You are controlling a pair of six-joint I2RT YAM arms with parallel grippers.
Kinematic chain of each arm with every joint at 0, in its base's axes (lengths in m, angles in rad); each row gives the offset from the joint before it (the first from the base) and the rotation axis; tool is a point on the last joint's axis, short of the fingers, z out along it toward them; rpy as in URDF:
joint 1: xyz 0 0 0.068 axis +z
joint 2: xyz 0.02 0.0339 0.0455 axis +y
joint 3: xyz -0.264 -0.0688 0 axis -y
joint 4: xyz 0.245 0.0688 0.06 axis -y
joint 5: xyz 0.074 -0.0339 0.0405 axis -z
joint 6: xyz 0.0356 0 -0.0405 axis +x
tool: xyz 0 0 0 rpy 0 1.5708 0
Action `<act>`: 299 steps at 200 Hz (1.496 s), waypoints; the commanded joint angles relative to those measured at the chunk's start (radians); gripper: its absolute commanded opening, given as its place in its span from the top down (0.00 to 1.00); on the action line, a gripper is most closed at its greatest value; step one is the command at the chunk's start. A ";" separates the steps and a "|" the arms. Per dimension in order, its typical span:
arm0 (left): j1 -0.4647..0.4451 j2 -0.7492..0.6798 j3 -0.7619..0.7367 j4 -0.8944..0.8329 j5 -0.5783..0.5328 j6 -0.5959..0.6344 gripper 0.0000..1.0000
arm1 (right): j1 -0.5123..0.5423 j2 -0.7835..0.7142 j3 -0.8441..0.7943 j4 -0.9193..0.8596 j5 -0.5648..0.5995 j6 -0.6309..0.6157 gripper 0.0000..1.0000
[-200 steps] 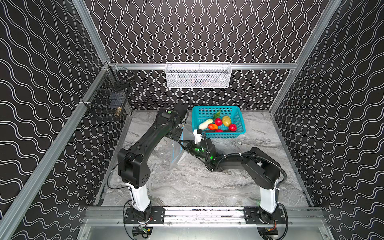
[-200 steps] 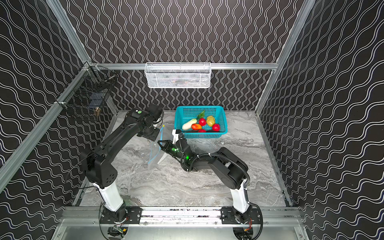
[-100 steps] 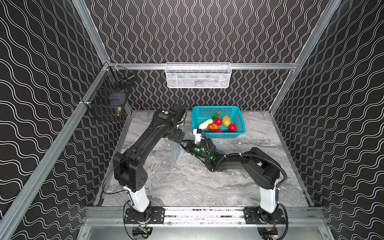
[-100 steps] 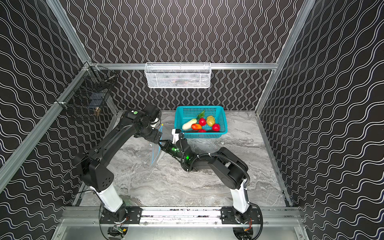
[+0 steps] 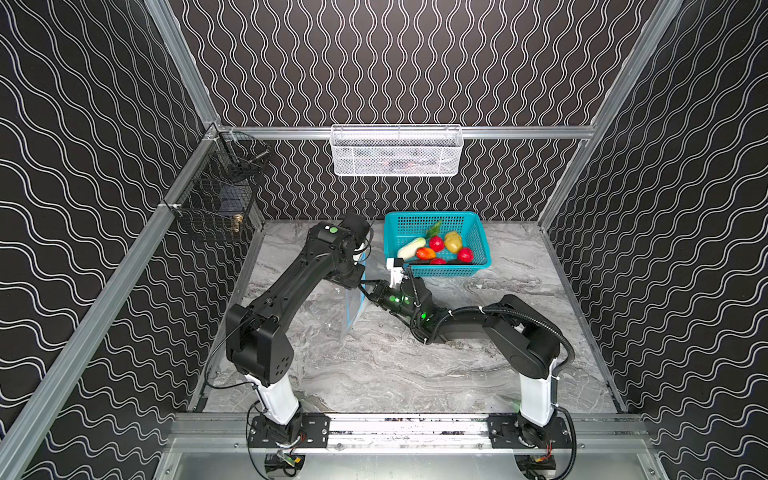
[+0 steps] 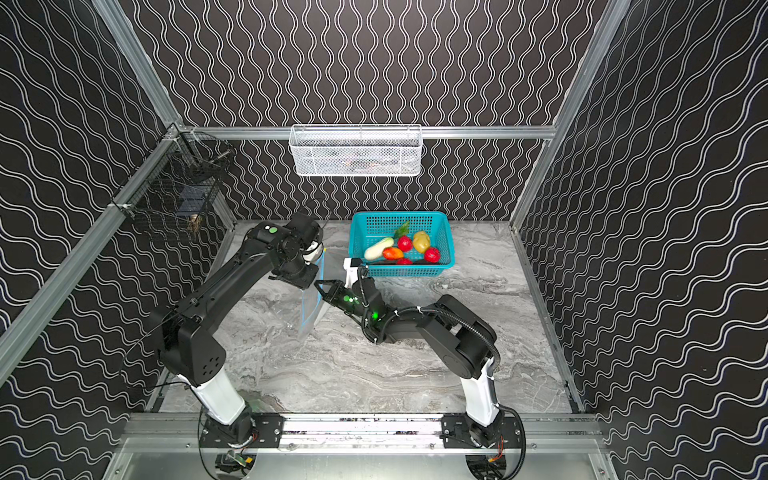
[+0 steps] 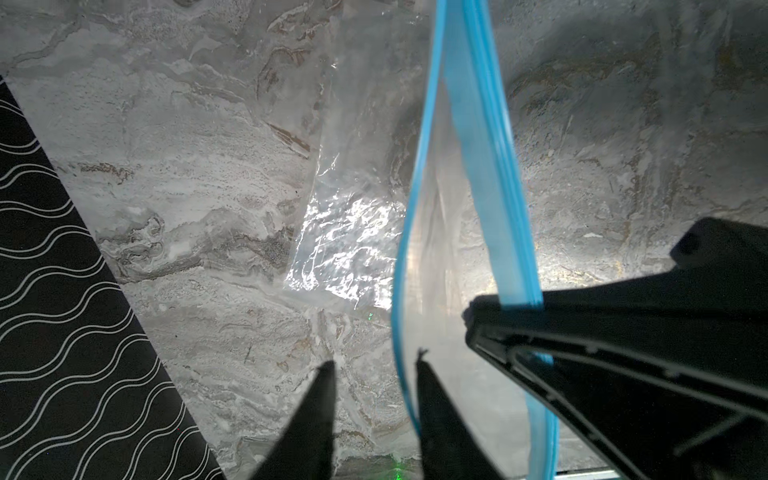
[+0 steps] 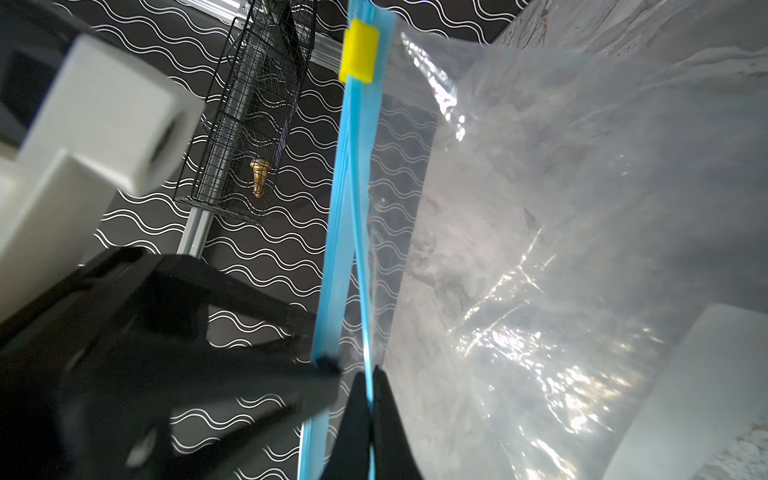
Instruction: Place the food in the zip-top bag and seal the zipper
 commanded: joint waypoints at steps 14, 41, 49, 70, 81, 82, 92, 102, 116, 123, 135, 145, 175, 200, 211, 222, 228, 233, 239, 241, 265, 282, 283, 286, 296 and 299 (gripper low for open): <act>0.003 0.015 -0.011 0.035 0.018 0.014 0.75 | 0.000 -0.016 -0.008 0.062 0.004 -0.012 1.00; 0.004 0.035 -0.026 0.034 0.041 0.011 0.74 | 0.001 -0.023 -0.010 0.066 0.004 -0.019 1.00; 0.004 0.044 -0.026 0.030 0.047 0.009 0.73 | 0.001 -0.024 -0.010 0.068 0.004 -0.021 1.00; 0.005 0.063 -0.018 0.023 0.052 0.003 0.74 | 0.001 -0.027 -0.010 0.064 0.001 -0.024 1.00; 0.005 0.069 -0.013 0.027 0.055 0.007 0.92 | 0.001 -0.027 -0.010 0.065 -0.001 -0.024 1.00; 0.005 0.070 -0.013 0.027 0.054 0.007 0.95 | 0.001 -0.027 -0.010 0.065 -0.001 -0.024 1.00; 0.008 0.078 0.001 0.023 0.041 0.004 1.00 | 0.001 -0.028 -0.010 0.067 -0.002 -0.023 1.00; 0.012 0.087 0.013 0.017 0.027 0.004 1.00 | 0.001 -0.030 -0.010 0.073 0.001 -0.022 1.00; 0.025 0.095 0.031 0.014 -0.004 0.000 1.00 | -0.001 -0.036 -0.045 0.079 0.004 -0.021 1.00; 0.031 0.099 0.043 0.012 -0.028 -0.003 1.00 | -0.002 -0.037 -0.051 0.080 0.004 -0.021 1.00; 0.038 0.111 0.070 0.002 -0.090 -0.006 1.00 | -0.003 -0.044 -0.060 0.079 0.007 -0.022 1.00; 0.041 0.123 0.099 -0.011 -0.143 -0.006 1.00 | -0.004 -0.047 -0.066 0.075 0.010 -0.022 1.00; 0.049 0.155 0.183 -0.047 -0.267 -0.023 1.00 | -0.010 -0.050 -0.078 0.045 0.020 -0.003 1.00; 0.050 0.175 0.221 -0.080 -0.370 -0.065 1.00 | -0.015 -0.065 -0.064 -0.072 0.057 0.002 1.00; 0.050 0.181 0.233 -0.091 -0.406 -0.071 1.00 | -0.015 -0.065 -0.047 -0.157 0.080 -0.003 1.00; 0.050 0.185 0.242 -0.099 -0.433 -0.077 1.00 | -0.016 -0.097 -0.023 -0.251 0.107 -0.018 1.00; 0.051 0.182 0.243 -0.097 -0.445 -0.071 1.00 | -0.016 -0.102 0.013 -0.324 0.128 -0.025 1.00; 0.051 0.178 0.243 -0.096 -0.451 -0.067 1.00 | -0.016 -0.104 0.033 -0.378 0.143 -0.031 1.00; 0.051 0.174 0.249 -0.093 -0.452 -0.060 1.00 | -0.016 -0.106 0.054 -0.438 0.161 -0.038 1.00; 0.050 0.172 0.249 -0.094 -0.453 -0.059 1.00 | -0.016 -0.105 0.062 -0.456 0.166 -0.043 1.00; 0.051 0.143 0.279 -0.095 -0.464 -0.042 1.00 | -0.021 -0.084 0.152 -0.623 0.203 -0.080 1.00; 0.051 0.120 0.298 -0.087 -0.453 -0.021 1.00 | -0.027 -0.040 0.221 -0.684 0.195 -0.108 1.00; 0.051 0.118 0.299 -0.088 -0.453 -0.020 1.00 | -0.028 -0.037 0.223 -0.687 0.195 -0.110 1.00; 0.051 0.117 0.303 -0.089 -0.451 -0.019 1.00 | -0.028 -0.030 0.237 -0.698 0.193 -0.113 1.00; 0.050 0.109 0.320 -0.103 -0.460 -0.021 1.00 | -0.035 -0.004 0.275 -0.730 0.182 -0.119 1.00; 0.051 0.107 0.325 -0.108 -0.463 -0.023 1.00 | -0.038 0.003 0.285 -0.735 0.177 -0.120 1.00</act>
